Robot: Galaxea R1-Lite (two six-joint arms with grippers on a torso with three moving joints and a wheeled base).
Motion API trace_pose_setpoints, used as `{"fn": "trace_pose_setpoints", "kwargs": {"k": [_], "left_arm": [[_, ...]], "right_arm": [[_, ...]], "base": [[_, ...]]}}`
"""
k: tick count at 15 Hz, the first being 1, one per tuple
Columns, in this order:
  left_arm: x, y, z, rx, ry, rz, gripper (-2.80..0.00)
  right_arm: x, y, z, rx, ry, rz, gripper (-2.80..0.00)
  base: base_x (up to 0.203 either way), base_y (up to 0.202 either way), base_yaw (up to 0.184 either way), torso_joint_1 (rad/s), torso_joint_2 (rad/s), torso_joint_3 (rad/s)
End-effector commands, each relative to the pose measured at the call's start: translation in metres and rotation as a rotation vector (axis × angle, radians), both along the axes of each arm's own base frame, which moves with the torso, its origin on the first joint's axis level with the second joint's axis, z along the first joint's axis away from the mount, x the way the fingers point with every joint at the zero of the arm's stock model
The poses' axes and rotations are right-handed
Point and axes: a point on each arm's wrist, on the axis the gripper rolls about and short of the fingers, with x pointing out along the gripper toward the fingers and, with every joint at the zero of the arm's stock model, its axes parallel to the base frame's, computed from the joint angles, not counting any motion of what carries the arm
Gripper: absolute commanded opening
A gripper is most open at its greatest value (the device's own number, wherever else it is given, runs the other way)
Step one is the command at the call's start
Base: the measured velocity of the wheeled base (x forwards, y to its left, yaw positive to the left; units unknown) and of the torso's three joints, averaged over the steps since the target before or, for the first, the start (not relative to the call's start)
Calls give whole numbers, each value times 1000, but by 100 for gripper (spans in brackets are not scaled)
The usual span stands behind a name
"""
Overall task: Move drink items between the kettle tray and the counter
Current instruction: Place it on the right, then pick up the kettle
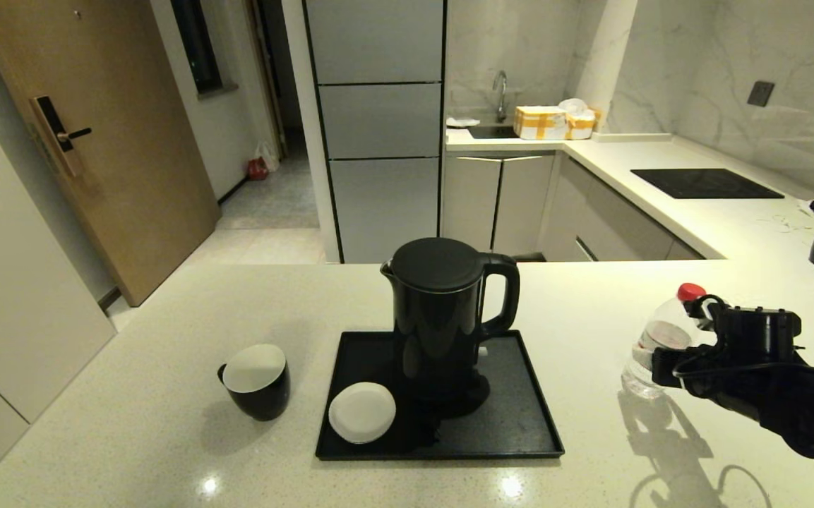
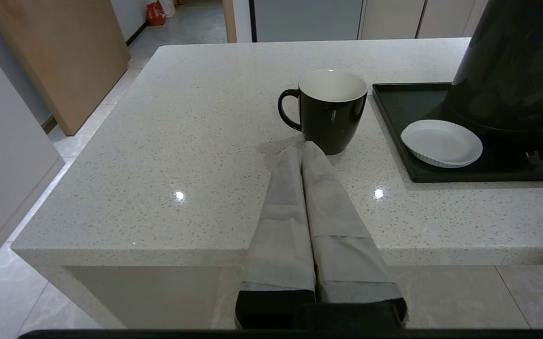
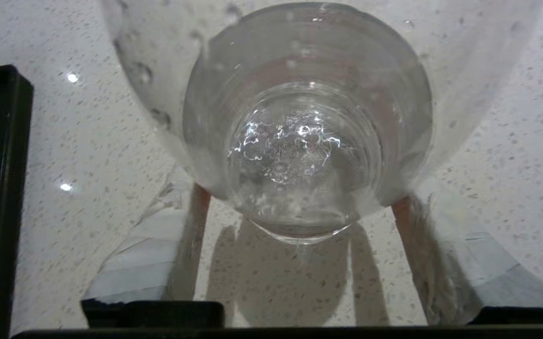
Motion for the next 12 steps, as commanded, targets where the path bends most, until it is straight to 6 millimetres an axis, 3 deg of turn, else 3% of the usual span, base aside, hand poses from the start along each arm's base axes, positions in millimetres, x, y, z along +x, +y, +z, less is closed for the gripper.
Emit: {"fn": "trace_pose_setpoints", "kwargs": {"k": [1,4,8,12], "left_arm": [[0,0,0,0,0,1,-280],[0,0,0,0,0,1,-280],[0,0,0,0,0,1,-280],[0,0,0,0,0,1,-280]], "right_arm": [[-4,1,8,9,-22,15,0],[-15,3,16,48,-32,72,0],[-45,3,35,54,-55,79,0],[-80,1,84,44,-147,69,0]], "base": [[0,0,0,0,0,0],[0,0,0,0,0,0],[0,0,0,0,0,0],[0,0,0,0,0,0]]}}
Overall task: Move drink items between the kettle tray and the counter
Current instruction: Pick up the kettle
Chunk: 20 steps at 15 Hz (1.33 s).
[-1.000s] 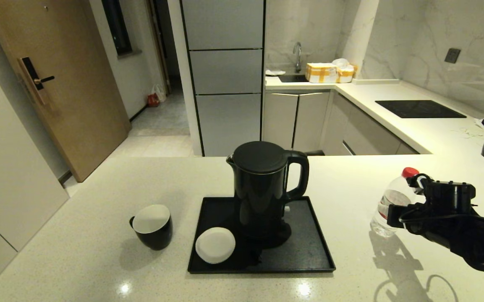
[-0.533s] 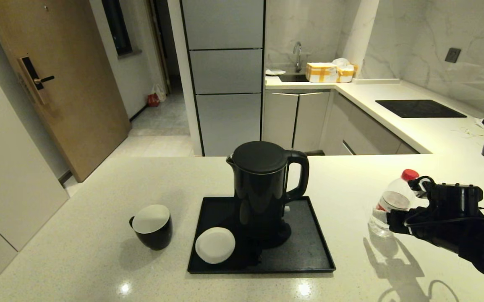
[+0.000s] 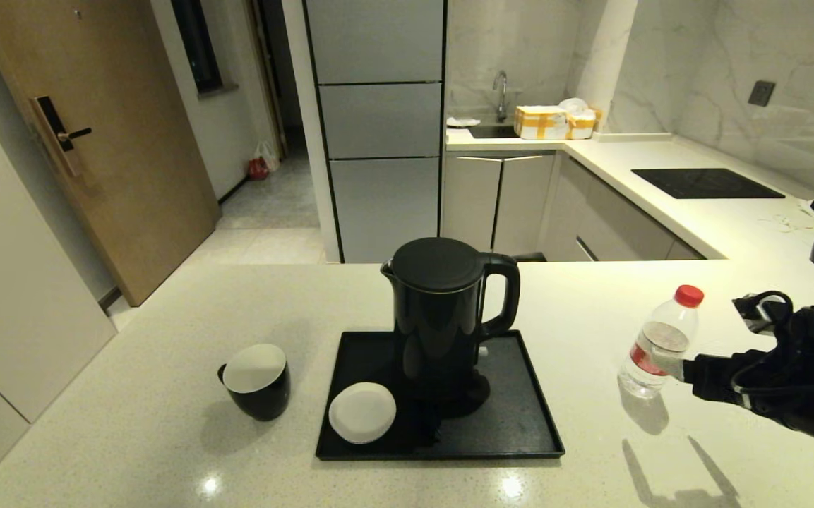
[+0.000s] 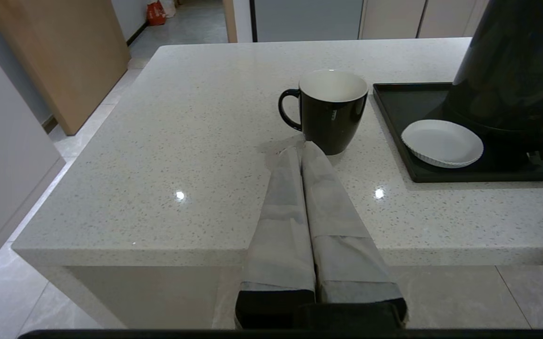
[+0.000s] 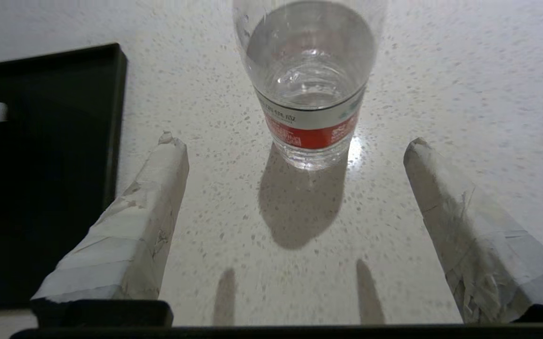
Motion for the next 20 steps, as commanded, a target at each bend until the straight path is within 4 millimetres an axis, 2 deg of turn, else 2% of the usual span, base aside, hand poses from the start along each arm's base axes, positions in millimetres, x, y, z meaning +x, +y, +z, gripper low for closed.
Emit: {"fn": "trace_pose_setpoints", "kwargs": {"k": [1,6,9,10,14,16,17,20], "left_arm": [[0,0,0,0,0,1,-280],[0,0,0,0,0,1,-280],[0,0,0,0,0,-1,-280],[0,0,0,0,0,1,-280],[0,0,0,0,0,-1,-280],[0,0,0,0,0,1,-280],[0,0,0,0,0,1,-280],[0,0,0,0,0,1,-280]], "right_arm": [[-30,2,44,-5,-110,4,0],[-97,16,91,49,-60,127,0],[-139,25,107,61,-34,197,0],[-146,27,114,65,-18,219,0],[-139,47,111,70,51,392,0],[-117,63,102,67,151,474,0],[-102,72,98,67,192,495,-280],[-58,96,93,81,211,521,-280]], "base": [[0,0,0,0,0,0],[0,0,0,0,0,0],[0,0,0,0,0,0],[0,0,0,0,0,0],[0,0,0,0,0,0],[0,0,0,0,0,0],[0,0,0,0,0,0],[0,0,0,0,0,0]]}}
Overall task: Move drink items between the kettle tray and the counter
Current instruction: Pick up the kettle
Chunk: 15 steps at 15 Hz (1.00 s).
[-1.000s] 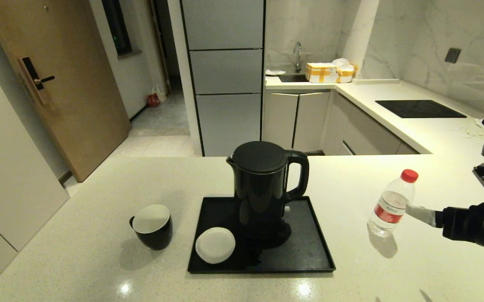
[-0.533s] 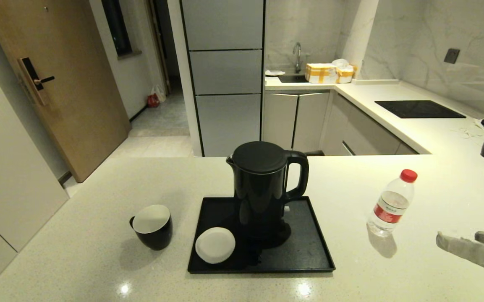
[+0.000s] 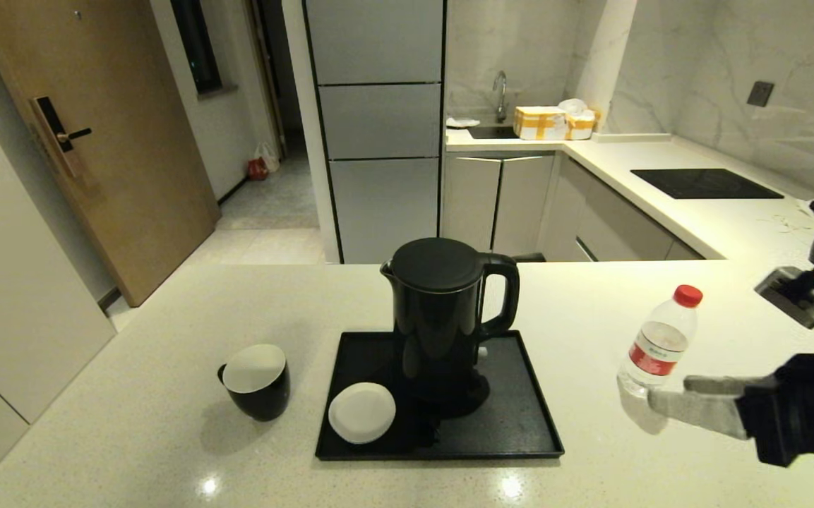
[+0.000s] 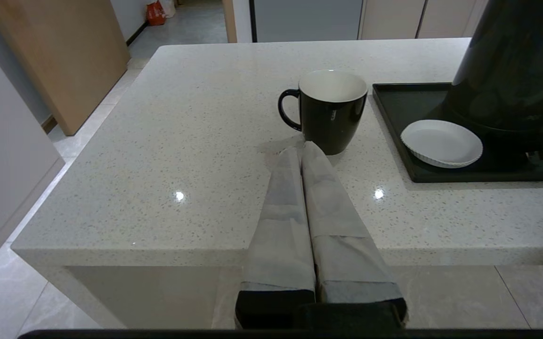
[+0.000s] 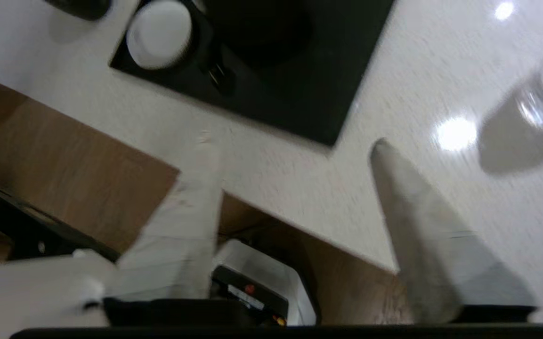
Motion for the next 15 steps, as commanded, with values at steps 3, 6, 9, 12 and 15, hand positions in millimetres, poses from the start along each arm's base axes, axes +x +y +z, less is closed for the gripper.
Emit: {"fn": "trace_pose_setpoints", "kwargs": {"k": [3,6,9,12,15], "left_arm": [[0,0,0,0,0,1,-280],[0,0,0,0,-2,1,-280],[0,0,0,0,0,1,-280],[0,0,0,0,0,0,-280],[0,0,0,0,0,0,-280]], "right_arm": [[67,38,-30,-63,107,9,-280],[101,55,-42,-65,67,-25,-280],[127,65,-57,-89,55,-67,-280],[149,73,-67,-93,55,-80,-280],[159,77,-69,-86,21,-101,0]], "base": [[0,0,0,0,0,0],[0,0,0,0,0,0],[0,0,0,0,0,0],[0,0,0,0,0,0],[0,0,0,0,0,0]]}}
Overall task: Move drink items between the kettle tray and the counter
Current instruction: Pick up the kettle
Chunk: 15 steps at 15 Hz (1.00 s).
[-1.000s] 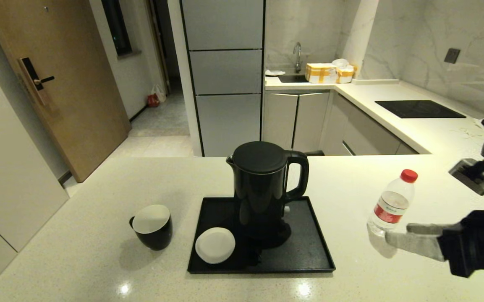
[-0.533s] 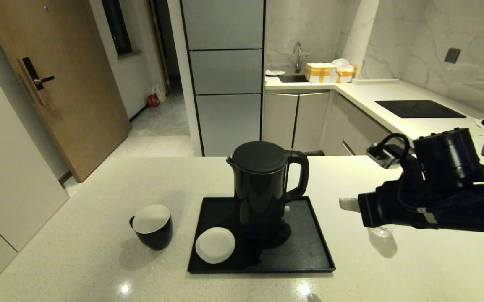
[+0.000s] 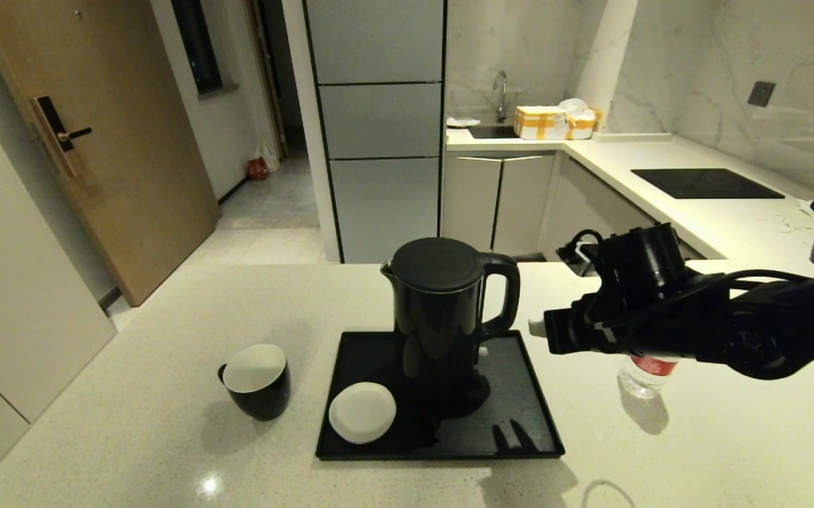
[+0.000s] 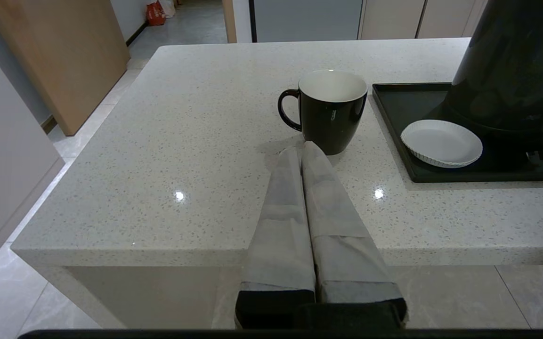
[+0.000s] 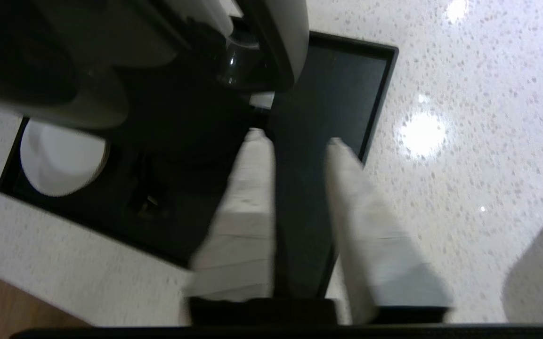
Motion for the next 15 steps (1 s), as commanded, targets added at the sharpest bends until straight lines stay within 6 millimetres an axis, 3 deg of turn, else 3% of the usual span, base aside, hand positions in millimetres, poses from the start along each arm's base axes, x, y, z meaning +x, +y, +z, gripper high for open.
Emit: {"fn": "trace_pose_setpoints", "kwargs": {"k": [1,7,15], "left_arm": [[0,0,0,0,0,0,-280],[0,0,0,0,0,1,-280],[0,0,0,0,0,1,-280]], "right_arm": [[7,3,-11,-2,9,-1,0],[14,6,-14,-5,5,-1,0],[38,14,-10,7,-166,-100,0]], "base": [[0,0,0,0,0,0],[0,0,0,0,0,0],[0,0,0,0,0,0]]}}
